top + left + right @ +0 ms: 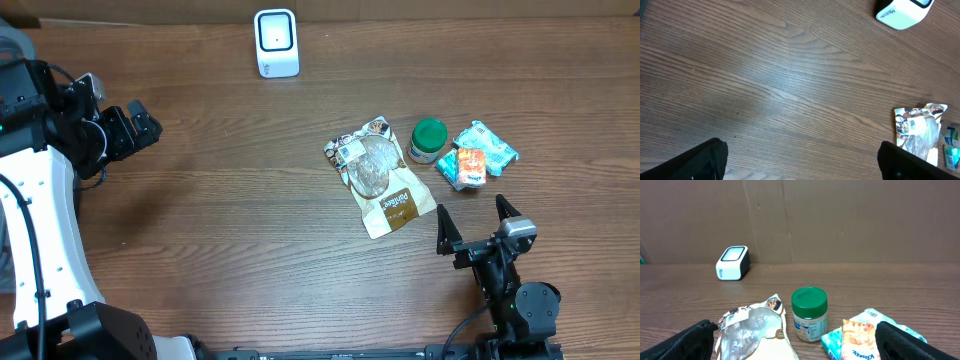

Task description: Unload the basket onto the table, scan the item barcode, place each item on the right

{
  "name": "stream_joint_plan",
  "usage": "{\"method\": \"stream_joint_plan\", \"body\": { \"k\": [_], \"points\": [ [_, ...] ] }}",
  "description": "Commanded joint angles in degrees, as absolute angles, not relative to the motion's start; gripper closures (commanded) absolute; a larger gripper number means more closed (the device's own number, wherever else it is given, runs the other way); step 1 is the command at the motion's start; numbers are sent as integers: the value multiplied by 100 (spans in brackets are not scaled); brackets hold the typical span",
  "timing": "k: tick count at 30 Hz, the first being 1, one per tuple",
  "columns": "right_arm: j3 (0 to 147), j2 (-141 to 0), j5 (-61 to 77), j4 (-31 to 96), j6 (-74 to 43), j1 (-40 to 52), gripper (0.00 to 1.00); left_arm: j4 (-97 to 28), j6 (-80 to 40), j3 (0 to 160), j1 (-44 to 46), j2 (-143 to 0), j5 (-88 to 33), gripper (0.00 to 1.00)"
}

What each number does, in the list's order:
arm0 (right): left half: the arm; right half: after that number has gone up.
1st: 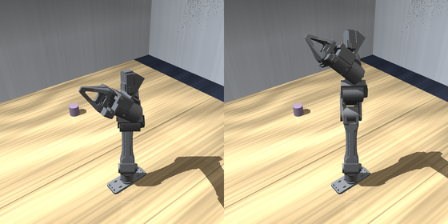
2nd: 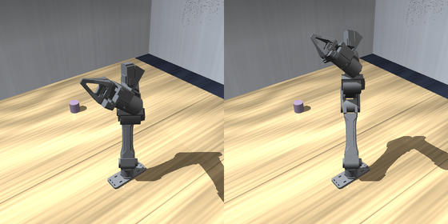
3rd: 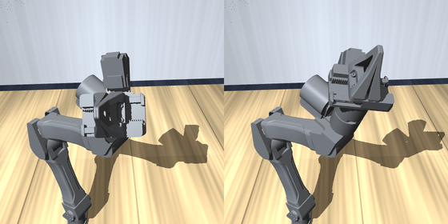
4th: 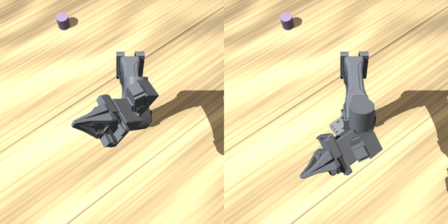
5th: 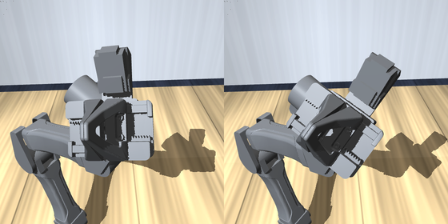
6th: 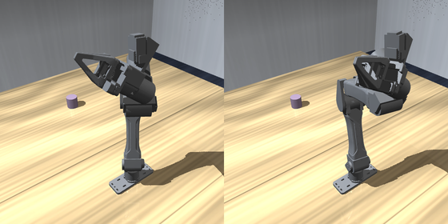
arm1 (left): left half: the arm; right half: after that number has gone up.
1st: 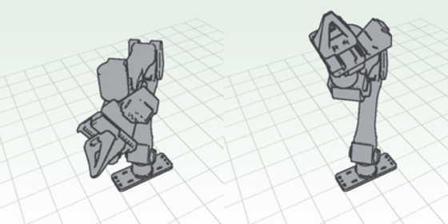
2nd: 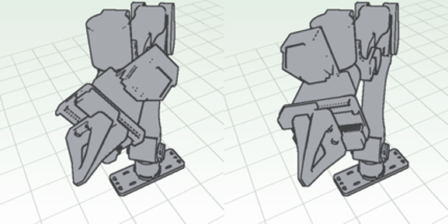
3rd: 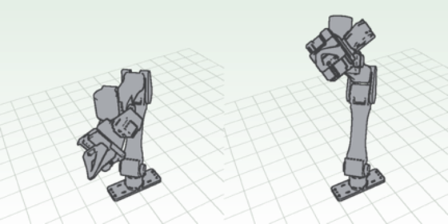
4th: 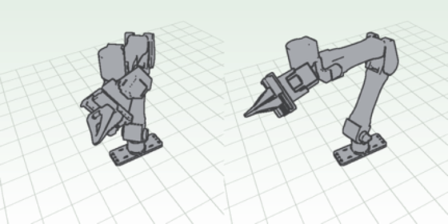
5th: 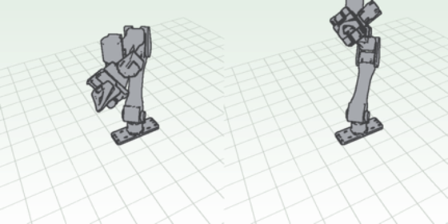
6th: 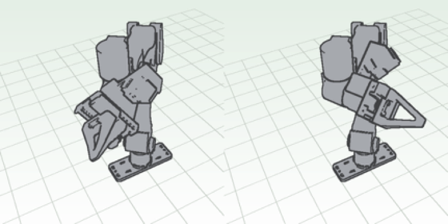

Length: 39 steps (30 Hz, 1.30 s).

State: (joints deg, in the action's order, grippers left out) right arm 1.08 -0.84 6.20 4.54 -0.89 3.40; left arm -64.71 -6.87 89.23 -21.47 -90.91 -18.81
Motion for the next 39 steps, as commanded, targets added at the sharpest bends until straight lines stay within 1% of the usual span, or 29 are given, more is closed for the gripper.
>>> {"method": "stream_joint_plan", "body": {
  "k": [1,11,15,17,19,22,27,29,32,39],
  "points": [
    [45,-16,652,421,-126,325,0,-6449,-637,8943,-2134,-9098,-1887,0],
    [45,-16,650,421,-126,325,0,-6449,-639,8943,-2130,-9098,-1890,0],
    [45,-16,650,421,-126,325,0,-6451,-637,8941,-2067,-8823,-1883,1],
    [45,-16,652,423,-126,325,0,-6447,-602,8941,-1955,-8578,-1806,0],
    [45,-16,652,423,-126,325,0,-6410,-558,8938,-1815,-8298,-1313,0],
    [45,-16,652,421,-126,325,0,-6429,-554,8886,-1492,-7828,-956,0],
    [45,-16,652,423,-126,325,0,-6355,-552,8624,-867,-7022,-784,1],
    [45,-16,652,423,-126,325,0,-6152,-554,8440,-707,-6733,-552,1],
    [45,-16,652,423,-126,325,0,-5496,-552,7839,-567,-6213,-401,0],
    [45,-16,652,423,-126,325,0,-3413,-550,5616,-523,-4775,-397,0]
  ]
}}
